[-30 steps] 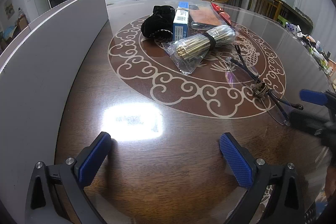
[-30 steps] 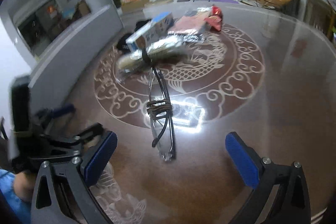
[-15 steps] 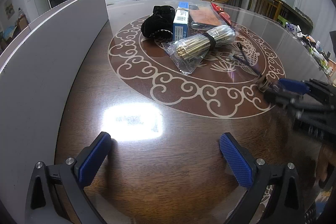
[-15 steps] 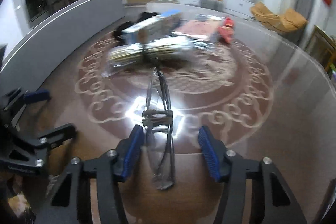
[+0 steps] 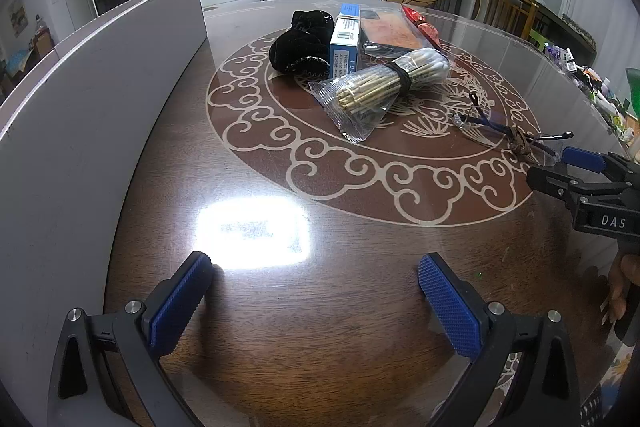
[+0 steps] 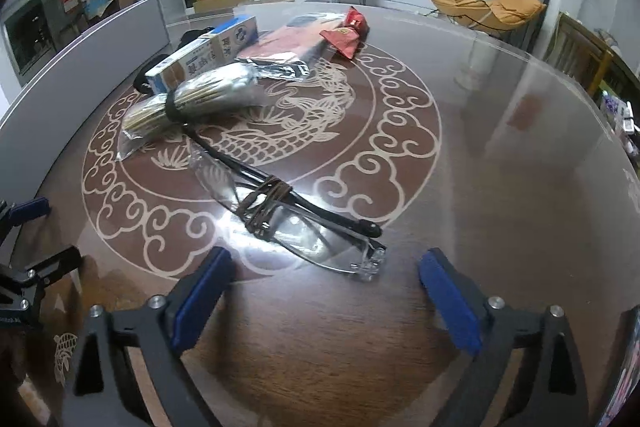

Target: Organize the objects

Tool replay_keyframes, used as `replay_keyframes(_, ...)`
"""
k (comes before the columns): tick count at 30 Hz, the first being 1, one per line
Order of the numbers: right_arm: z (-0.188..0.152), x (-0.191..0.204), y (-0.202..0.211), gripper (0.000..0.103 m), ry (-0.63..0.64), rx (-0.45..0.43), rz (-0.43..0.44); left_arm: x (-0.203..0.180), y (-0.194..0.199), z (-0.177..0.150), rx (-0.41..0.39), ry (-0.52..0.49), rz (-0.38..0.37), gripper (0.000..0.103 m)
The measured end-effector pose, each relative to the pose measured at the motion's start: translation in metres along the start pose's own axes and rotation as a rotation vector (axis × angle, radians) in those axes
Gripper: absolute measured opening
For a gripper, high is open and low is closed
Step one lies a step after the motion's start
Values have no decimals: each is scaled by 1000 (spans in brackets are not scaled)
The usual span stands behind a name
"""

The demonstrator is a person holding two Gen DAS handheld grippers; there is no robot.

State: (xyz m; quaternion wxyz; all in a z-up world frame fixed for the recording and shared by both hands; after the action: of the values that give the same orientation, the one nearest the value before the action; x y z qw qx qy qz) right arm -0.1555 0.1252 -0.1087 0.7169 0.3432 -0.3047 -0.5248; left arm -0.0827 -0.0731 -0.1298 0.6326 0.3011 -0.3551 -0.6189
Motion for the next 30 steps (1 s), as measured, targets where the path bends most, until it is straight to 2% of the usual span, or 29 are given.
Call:
replay_keyframes(20, -2, -3, 2, 98, -19, -11, 11, -1, -2, 5, 17, -14, -12, 103)
replay_keyframes(23, -2, -3, 3, 98, -22, -14, 15, -14, 1, 30, 2, -81, -107, 103)
replay_keyframes(26, -2, -3, 3, 98, -22, -13, 12, -33, 3, 66, -46, -192, -98, 103)
replay_keyframes(30, -2, -4, 3, 98, -27, -13, 1, -57, -31, 106, -9, -326, -41, 103)
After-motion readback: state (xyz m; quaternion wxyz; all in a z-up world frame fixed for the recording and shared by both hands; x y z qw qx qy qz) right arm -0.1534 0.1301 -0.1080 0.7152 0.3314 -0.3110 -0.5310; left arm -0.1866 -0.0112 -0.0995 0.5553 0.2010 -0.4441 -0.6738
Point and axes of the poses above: each gripper's, at about its wrist camera, not at the fingertips, and y roughly against the way its jaws point, x to its left, z to its top, the point moved 3 cm from there along -y, roughly the way its jaws point, and after that the axes turned 6 degrees about z, right-handed, at the moved point
